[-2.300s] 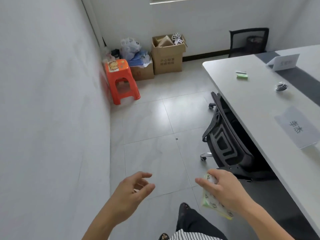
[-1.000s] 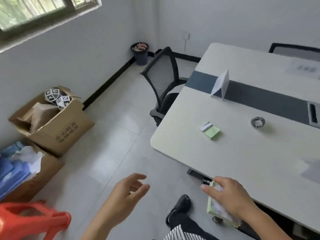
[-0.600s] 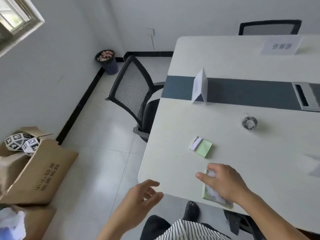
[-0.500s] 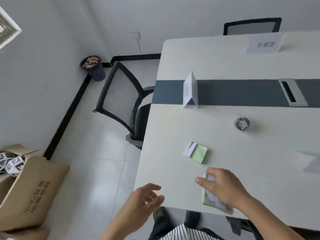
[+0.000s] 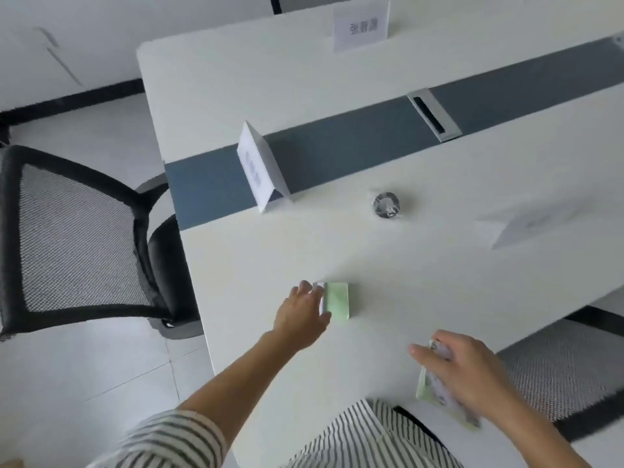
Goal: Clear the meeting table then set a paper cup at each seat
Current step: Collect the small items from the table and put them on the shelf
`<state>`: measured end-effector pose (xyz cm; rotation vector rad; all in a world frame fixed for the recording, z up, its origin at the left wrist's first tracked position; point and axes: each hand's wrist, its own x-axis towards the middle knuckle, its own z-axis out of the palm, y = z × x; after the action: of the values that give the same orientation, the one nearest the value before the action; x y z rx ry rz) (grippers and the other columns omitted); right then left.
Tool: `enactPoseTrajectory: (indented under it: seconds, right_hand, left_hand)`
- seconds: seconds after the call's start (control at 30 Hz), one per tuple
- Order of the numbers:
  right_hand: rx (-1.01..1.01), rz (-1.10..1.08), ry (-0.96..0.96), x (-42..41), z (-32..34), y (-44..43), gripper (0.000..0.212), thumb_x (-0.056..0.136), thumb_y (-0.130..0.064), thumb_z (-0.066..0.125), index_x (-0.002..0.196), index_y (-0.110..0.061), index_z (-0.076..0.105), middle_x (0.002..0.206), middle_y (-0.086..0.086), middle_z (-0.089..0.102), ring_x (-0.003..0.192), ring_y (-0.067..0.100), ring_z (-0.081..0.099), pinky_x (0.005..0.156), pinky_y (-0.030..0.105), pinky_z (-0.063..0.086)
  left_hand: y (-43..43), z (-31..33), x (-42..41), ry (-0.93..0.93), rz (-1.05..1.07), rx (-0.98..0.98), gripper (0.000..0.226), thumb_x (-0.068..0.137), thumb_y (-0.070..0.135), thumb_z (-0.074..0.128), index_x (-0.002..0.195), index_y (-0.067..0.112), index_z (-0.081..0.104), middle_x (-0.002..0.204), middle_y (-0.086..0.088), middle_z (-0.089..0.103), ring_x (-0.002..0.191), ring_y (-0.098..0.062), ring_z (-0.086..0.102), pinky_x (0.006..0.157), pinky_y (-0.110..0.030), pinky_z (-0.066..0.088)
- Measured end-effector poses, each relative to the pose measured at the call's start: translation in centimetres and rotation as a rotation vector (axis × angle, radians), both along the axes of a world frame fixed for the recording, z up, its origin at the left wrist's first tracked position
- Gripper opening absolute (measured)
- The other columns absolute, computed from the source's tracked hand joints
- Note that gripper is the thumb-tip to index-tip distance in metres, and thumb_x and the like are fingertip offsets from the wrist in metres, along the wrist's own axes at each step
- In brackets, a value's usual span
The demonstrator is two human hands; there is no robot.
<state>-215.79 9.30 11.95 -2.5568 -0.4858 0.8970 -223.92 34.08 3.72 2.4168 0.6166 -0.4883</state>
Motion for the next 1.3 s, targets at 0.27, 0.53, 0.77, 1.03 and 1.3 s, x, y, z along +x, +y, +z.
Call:
enactPoseTrajectory:
  seconds: [0.27,0.53,0.77,1.03,1.3]
  right_hand:
    - [0.046,-0.259,0.138,0.2,-2.8,-1.0,0.058,0.077,-0.072,0.047,0.057,-0.018,0.040,0.050,-0.003,0.043,0.048,0.013,0.043,0.057,0.035,0.040]
    - [0.284,-0.509,0.384,5.1,-4.2,2.0,0.033,0.100,-0.029,0.042,0.070,-0.018,0.051,0.077,0.004,0.055,0.079,0.020,0.053,0.072,0.034,0.037]
    - [0.594,-0.537,0.650,7.6,-1.0,7.0,0.015,0.095,-0.012,0.053,0.089,-0.007,0.066,0.083,0.004,0.068,0.078,0.019,0.066,0.061,0.026,0.049]
    - [0.643,-0.505,0.420,6.0,-0.2,10.8,0.012,0.091,-0.014,0.064,0.087,-0.004,0.071,0.084,0.008,0.070,0.072,0.017,0.068,0.068,0.044,0.061]
    - [0.657,-0.526,0.422,5.7,-0.9,11.7,0.025,0.086,-0.015,0.071,0.097,-0.026,0.051,0.090,0.013,0.063,0.076,0.025,0.063,0.063,0.042,0.055]
  left_hand:
    - [0.0,-4.8,3.7,0.025,-0.269,0.279,0.062,0.091,0.031,0.060,0.144,0.017,0.031,0.140,-0.007,0.043,0.128,-0.027,0.040,0.099,-0.036,0.037]
    - [0.8,-3.1,4.3,0.193,0.283,-0.308,0.024,0.085,0.020,0.067,0.071,0.009,0.051,0.070,-0.004,0.047,0.071,-0.025,0.047,0.058,-0.030,0.036]
    - [0.9,3.4,3.5,-0.028,0.663,-0.986,0.021,0.093,-0.001,0.050,0.112,0.002,0.058,0.099,-0.017,0.067,0.083,-0.029,0.064,0.065,-0.032,0.057]
    - [-0.7,8.4,4.1,-0.172,0.883,-1.159,0.048,0.105,0.034,0.029,0.115,0.008,0.068,0.107,-0.015,0.074,0.098,-0.029,0.072,0.091,-0.043,0.055]
    - [-1.8,7.9,5.2,-0.301,0.883,-0.868,0.047,0.103,0.042,0.033,0.107,0.003,0.058,0.100,-0.012,0.065,0.088,-0.025,0.069,0.060,-0.030,0.060]
